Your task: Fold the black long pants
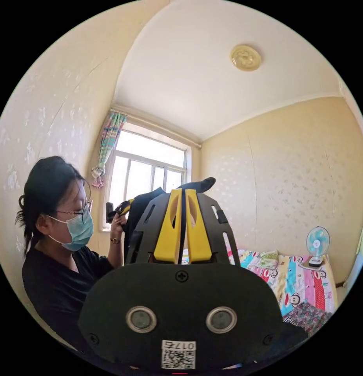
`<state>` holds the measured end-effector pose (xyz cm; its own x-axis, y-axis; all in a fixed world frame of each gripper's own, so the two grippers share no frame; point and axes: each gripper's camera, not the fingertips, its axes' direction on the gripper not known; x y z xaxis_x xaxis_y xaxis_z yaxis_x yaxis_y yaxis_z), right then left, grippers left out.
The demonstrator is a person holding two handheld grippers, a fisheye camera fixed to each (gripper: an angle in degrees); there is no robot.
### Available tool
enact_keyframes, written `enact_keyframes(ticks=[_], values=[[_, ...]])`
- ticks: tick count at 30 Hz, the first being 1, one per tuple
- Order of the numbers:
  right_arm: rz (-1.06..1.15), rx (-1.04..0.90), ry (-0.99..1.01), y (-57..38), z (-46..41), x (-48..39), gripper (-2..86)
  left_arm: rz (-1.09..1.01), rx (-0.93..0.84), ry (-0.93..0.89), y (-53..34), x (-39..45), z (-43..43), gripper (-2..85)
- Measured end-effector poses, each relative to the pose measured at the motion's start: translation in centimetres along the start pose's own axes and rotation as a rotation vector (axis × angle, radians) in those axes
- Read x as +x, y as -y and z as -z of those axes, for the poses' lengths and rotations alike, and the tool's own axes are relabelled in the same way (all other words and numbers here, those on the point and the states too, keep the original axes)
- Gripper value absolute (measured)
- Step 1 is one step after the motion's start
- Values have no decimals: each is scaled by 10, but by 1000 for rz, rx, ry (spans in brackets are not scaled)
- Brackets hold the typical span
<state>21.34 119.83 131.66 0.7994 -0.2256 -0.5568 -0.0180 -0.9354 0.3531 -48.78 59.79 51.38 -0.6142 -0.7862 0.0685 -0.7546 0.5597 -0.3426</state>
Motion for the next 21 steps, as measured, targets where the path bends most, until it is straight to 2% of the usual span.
enact_keyframes(ticks=[2,4,6,8,11,14,16,17,19,21], values=[[32,54,-29,3,-3,-18,14,-49,93,60,7,15,14,42],[34,68,-52,-6,-22,-29,14,-150,243,201,2,34,28,43],[10,54,-50,-18,-45,-25,14,-209,297,326,-2,41,27,43],[4,19,-92,-30,-79,-10,13,-215,269,356,0,29,13,43],[-54,-69,-134,-42,-158,59,13,-126,116,317,17,-36,-50,42],[-169,-222,-254,-42,-286,184,16,17,-23,331,42,-138,-170,48],[-258,-387,-442,-59,-398,304,24,119,-119,352,41,-238,-274,58],[-265,-419,-512,-71,-418,329,27,138,-179,386,34,-262,-296,61],[-423,-609,-740,-158,-467,403,41,232,-607,576,-21,-339,-357,66],[-488,-706,-665,-244,-486,429,55,215,-837,638,-85,-371,-370,68]])
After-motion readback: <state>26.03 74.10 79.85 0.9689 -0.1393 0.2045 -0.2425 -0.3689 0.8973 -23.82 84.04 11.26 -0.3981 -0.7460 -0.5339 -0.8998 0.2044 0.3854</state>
